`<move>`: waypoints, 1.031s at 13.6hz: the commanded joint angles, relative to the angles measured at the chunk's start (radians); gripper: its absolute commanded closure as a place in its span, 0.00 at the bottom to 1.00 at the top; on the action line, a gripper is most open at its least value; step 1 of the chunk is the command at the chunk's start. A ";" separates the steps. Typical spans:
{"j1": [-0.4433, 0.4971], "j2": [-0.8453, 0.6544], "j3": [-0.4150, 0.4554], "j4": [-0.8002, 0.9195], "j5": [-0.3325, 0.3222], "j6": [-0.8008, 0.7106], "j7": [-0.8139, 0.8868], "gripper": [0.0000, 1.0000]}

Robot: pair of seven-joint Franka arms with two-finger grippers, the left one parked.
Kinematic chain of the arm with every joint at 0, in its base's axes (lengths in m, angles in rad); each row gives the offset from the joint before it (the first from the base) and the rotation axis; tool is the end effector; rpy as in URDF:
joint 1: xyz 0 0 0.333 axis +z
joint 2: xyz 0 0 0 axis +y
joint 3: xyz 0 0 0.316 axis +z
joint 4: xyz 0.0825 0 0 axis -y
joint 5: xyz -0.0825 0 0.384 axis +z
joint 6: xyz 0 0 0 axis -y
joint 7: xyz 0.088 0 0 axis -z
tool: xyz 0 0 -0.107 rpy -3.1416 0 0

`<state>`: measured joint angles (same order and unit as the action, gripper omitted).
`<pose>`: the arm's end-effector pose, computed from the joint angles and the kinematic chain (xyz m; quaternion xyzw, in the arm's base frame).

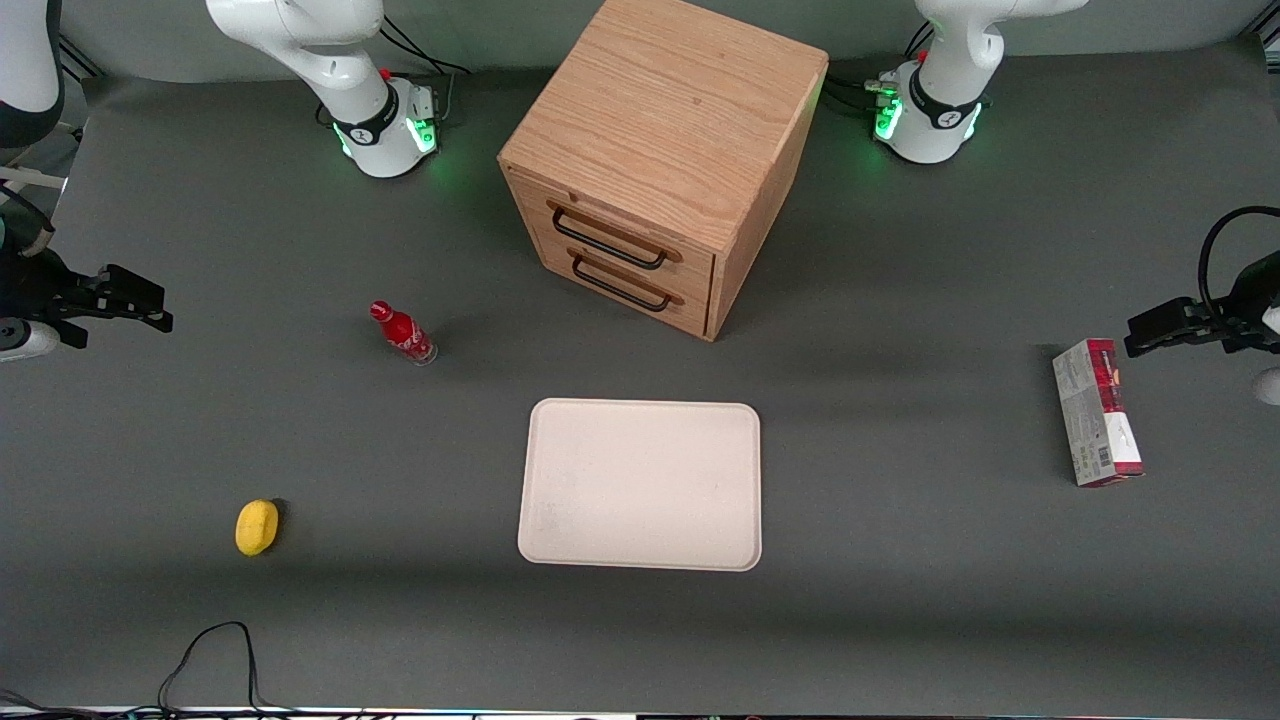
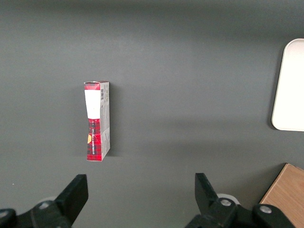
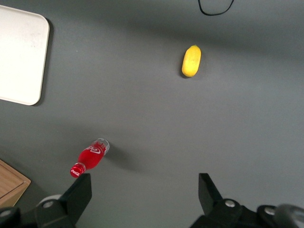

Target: Open upper drawer

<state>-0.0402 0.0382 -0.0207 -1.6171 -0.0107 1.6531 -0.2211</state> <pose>0.5708 -0.0357 0.5882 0.9967 0.0805 -0.0019 0.0055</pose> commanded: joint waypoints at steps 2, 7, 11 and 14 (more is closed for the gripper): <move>0.008 -0.008 -0.002 0.008 -0.009 -0.022 0.028 0.00; 0.010 -0.006 0.002 0.008 -0.003 -0.033 0.026 0.00; 0.064 0.029 0.019 0.039 0.035 -0.056 0.026 0.00; 0.196 0.075 0.019 0.095 0.037 -0.056 0.026 0.00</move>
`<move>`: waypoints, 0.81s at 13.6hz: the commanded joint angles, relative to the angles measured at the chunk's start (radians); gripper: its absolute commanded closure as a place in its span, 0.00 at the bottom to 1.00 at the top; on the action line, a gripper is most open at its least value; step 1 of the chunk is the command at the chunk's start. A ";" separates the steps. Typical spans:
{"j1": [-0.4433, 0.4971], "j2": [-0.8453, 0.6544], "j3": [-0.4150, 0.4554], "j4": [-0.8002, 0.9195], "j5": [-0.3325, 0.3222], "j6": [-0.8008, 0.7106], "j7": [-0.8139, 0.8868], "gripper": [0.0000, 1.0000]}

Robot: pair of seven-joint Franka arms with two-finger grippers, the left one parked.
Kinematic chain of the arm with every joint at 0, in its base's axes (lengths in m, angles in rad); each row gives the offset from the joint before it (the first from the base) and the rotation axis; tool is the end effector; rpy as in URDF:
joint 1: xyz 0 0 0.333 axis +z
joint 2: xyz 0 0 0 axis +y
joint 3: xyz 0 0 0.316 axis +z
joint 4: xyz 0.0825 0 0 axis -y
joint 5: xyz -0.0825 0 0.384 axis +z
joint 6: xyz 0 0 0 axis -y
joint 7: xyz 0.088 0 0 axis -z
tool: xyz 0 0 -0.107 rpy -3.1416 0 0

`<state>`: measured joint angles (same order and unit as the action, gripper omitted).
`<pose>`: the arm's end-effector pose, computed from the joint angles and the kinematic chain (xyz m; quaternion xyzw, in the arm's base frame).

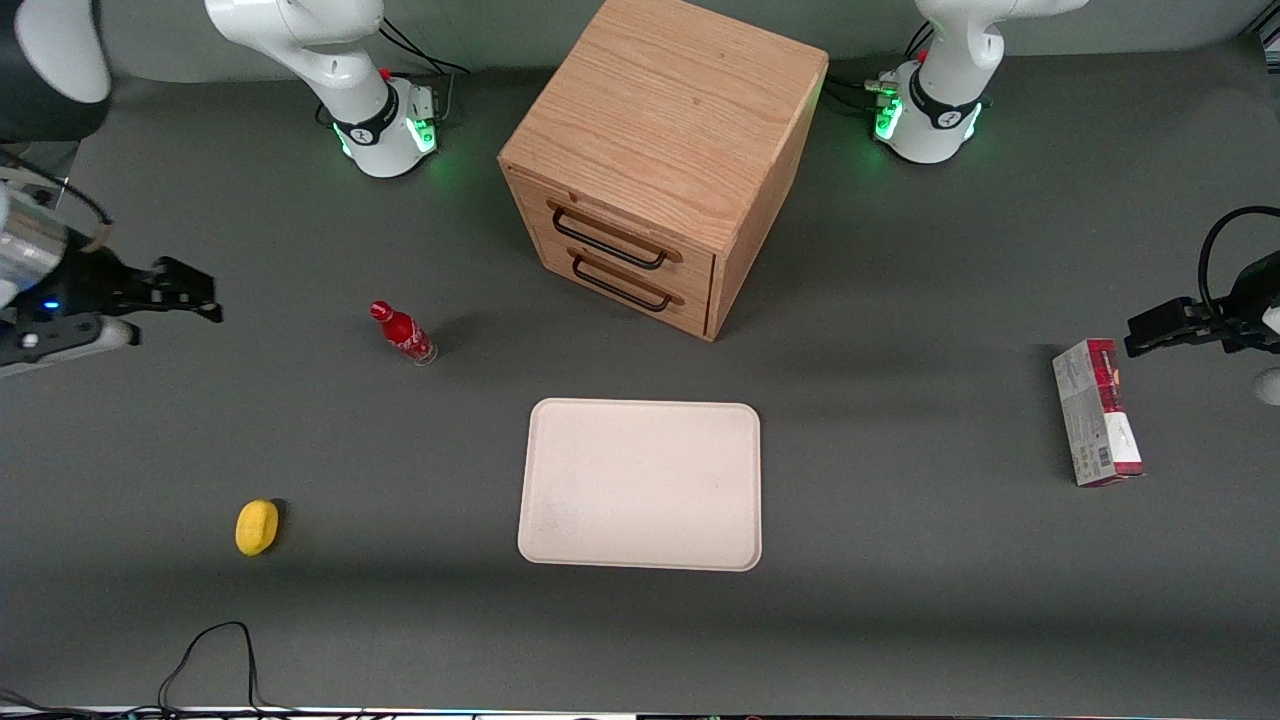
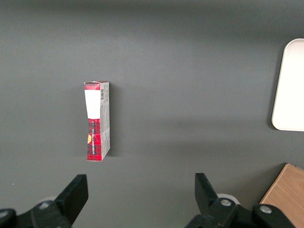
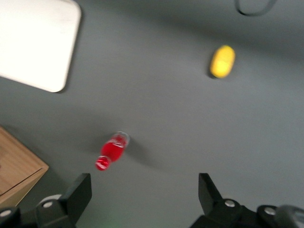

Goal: Open upper drawer
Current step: 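Move the right gripper over to the upper drawer's black handle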

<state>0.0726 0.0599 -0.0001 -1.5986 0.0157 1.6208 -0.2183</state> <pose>0.5733 0.0433 0.5818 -0.9893 -0.1443 0.0182 0.0092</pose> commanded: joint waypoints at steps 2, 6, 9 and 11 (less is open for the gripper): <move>0.182 0.106 -0.001 0.141 0.010 -0.025 0.022 0.00; 0.346 0.164 -0.001 0.170 0.068 -0.024 0.025 0.00; 0.473 0.198 -0.001 0.189 0.070 -0.015 0.025 0.00; 0.536 0.224 -0.001 0.206 0.070 -0.010 0.025 0.00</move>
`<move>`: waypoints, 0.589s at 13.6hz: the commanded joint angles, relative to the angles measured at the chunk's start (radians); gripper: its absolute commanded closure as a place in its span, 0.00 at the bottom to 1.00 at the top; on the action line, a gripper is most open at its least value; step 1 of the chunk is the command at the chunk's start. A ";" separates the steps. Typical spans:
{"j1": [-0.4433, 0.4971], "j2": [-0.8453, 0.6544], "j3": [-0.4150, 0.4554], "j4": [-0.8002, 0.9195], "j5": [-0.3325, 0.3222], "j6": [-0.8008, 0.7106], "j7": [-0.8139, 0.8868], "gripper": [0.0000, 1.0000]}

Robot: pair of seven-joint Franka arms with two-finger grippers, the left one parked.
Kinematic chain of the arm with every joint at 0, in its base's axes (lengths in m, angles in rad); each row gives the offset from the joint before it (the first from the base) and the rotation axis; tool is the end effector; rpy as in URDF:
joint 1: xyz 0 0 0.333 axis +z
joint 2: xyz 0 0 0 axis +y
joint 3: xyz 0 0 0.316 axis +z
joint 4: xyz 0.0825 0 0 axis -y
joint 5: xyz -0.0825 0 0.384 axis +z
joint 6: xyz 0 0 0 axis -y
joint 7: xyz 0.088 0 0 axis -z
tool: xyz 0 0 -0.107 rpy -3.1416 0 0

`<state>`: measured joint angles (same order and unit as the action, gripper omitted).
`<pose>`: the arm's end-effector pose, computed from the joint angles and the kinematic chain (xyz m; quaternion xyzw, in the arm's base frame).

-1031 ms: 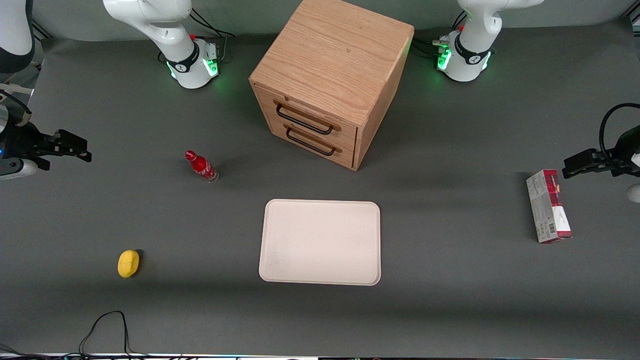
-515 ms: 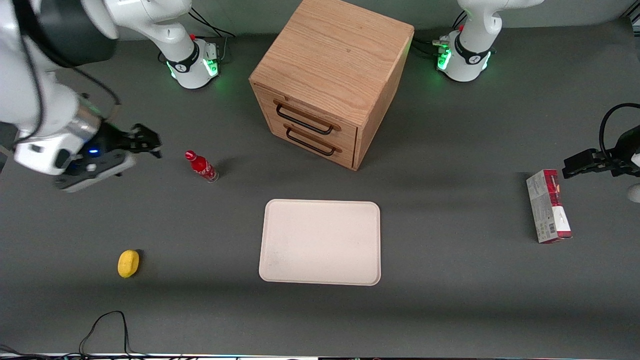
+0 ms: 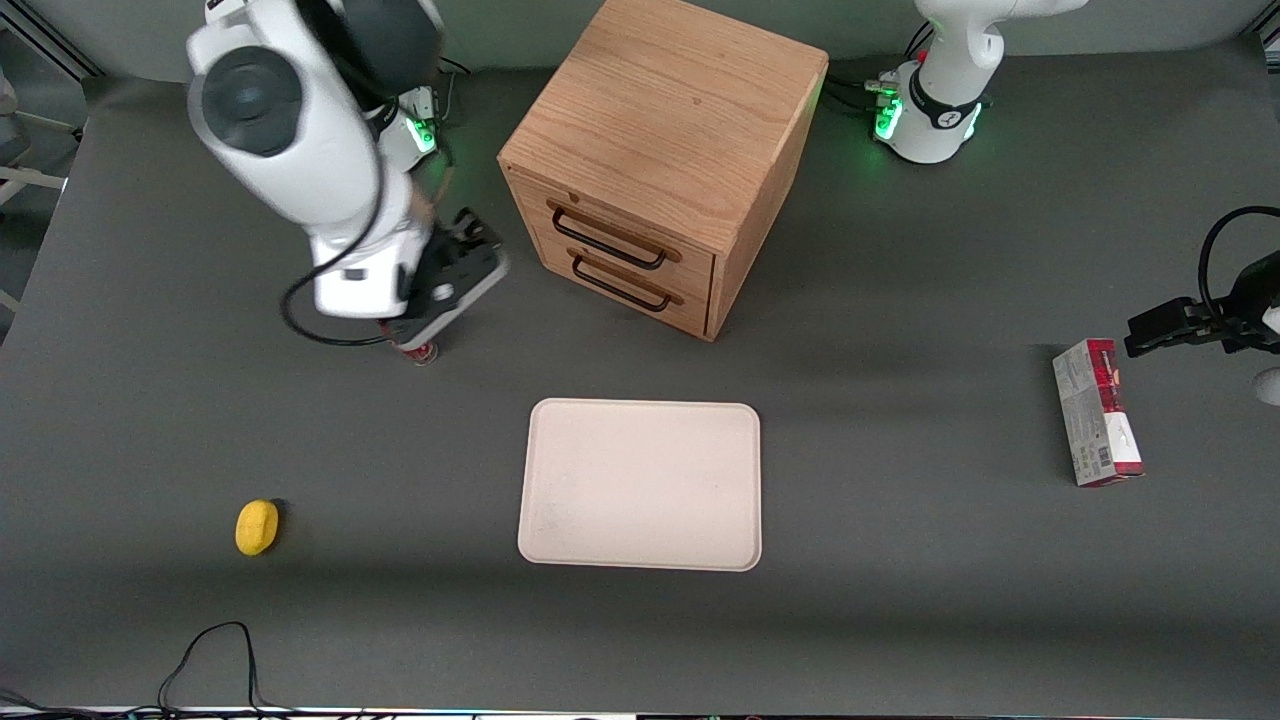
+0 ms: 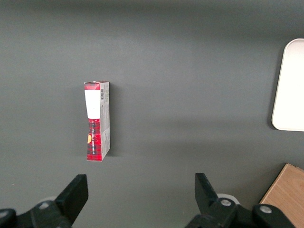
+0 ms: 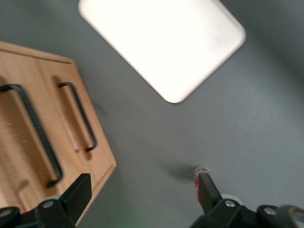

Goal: Open upper drawer
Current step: 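Move the right gripper over to the upper drawer's black handle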

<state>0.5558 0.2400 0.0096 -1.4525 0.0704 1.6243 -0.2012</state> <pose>0.5259 0.3414 0.5431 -0.9275 -0.3706 0.0401 0.0294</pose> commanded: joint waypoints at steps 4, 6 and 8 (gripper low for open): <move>0.128 0.085 -0.011 0.070 0.005 0.002 0.006 0.00; 0.144 0.087 -0.011 0.069 0.008 0.038 0.005 0.00; 0.145 0.087 -0.010 0.066 0.016 0.043 0.002 0.00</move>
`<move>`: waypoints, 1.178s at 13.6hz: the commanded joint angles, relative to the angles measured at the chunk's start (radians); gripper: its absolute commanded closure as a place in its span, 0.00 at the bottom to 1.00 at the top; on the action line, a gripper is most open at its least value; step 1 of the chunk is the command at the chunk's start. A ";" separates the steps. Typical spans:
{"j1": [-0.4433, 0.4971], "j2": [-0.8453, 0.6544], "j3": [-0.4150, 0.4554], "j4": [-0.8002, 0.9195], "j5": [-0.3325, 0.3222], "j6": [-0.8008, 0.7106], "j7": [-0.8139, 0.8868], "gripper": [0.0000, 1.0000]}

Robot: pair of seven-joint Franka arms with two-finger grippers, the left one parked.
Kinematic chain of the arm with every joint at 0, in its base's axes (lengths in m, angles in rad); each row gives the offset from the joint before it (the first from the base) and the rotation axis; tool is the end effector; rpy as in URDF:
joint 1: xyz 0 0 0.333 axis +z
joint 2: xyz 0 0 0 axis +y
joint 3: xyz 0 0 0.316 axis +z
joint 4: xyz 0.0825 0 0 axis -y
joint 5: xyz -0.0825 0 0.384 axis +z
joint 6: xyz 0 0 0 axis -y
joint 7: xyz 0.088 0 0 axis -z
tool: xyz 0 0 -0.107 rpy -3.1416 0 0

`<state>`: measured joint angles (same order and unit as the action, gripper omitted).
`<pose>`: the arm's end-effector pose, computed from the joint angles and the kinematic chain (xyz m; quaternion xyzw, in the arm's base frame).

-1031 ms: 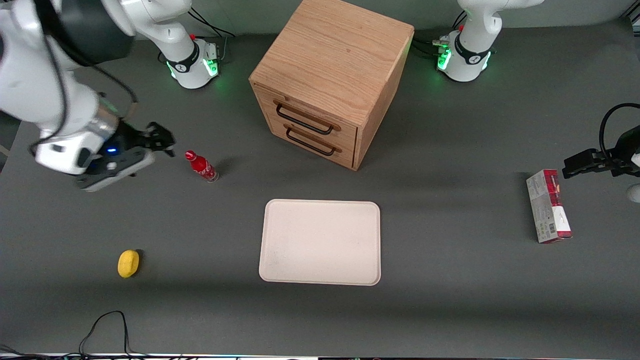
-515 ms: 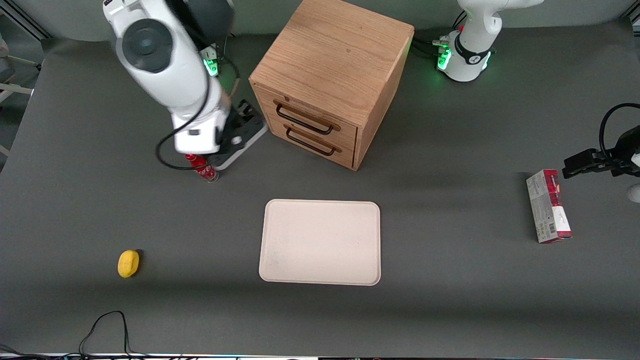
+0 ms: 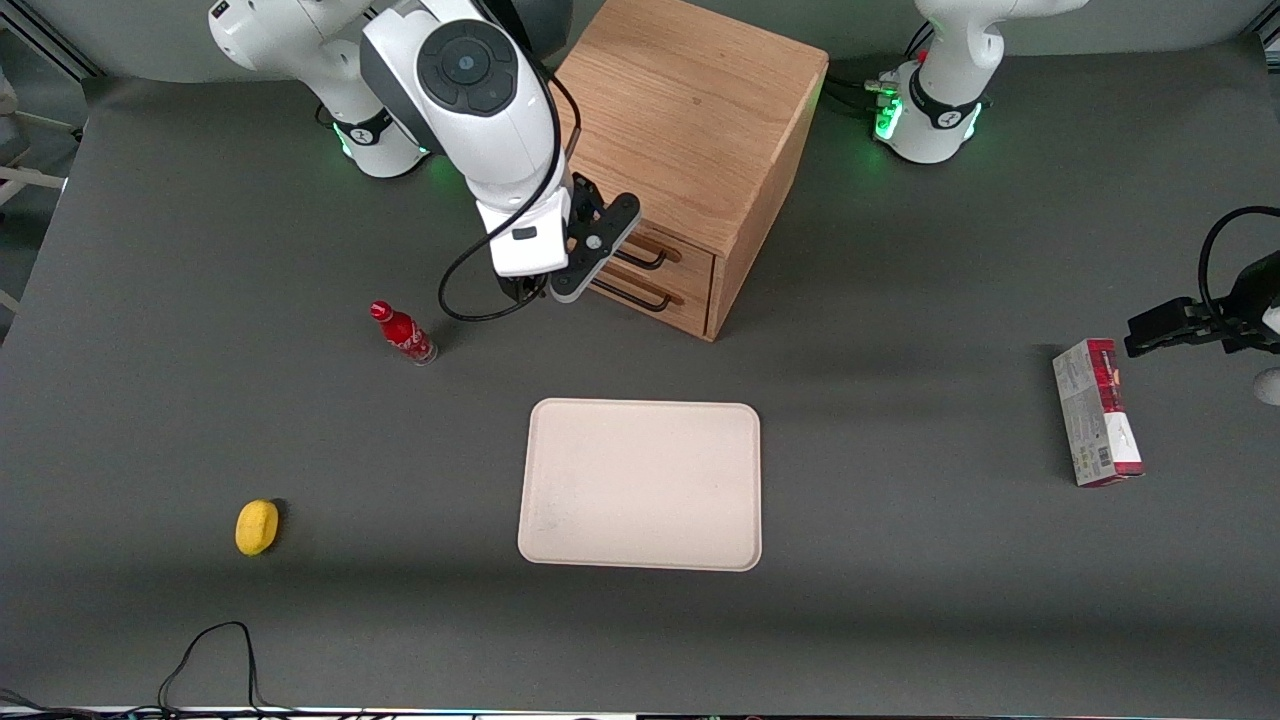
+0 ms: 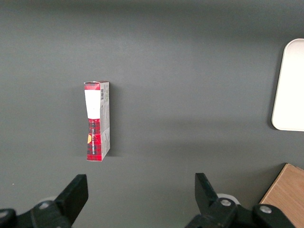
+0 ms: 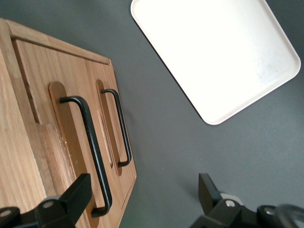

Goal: Open upper drawer
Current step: 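Move the right gripper over to the upper drawer's black handle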

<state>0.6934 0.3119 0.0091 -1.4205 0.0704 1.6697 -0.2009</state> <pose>0.4913 0.4239 0.5160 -0.9007 -0.4317 0.0393 0.0274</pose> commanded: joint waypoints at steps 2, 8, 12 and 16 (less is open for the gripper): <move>0.038 0.012 -0.006 0.032 0.017 -0.007 0.001 0.00; 0.041 -0.007 -0.008 0.023 0.117 -0.045 -0.086 0.00; 0.037 -0.013 -0.017 0.018 0.131 -0.084 -0.138 0.00; 0.037 -0.028 -0.020 -0.052 0.131 -0.038 -0.144 0.00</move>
<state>0.7316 0.3049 -0.0023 -1.4259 0.1694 1.6084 -0.3121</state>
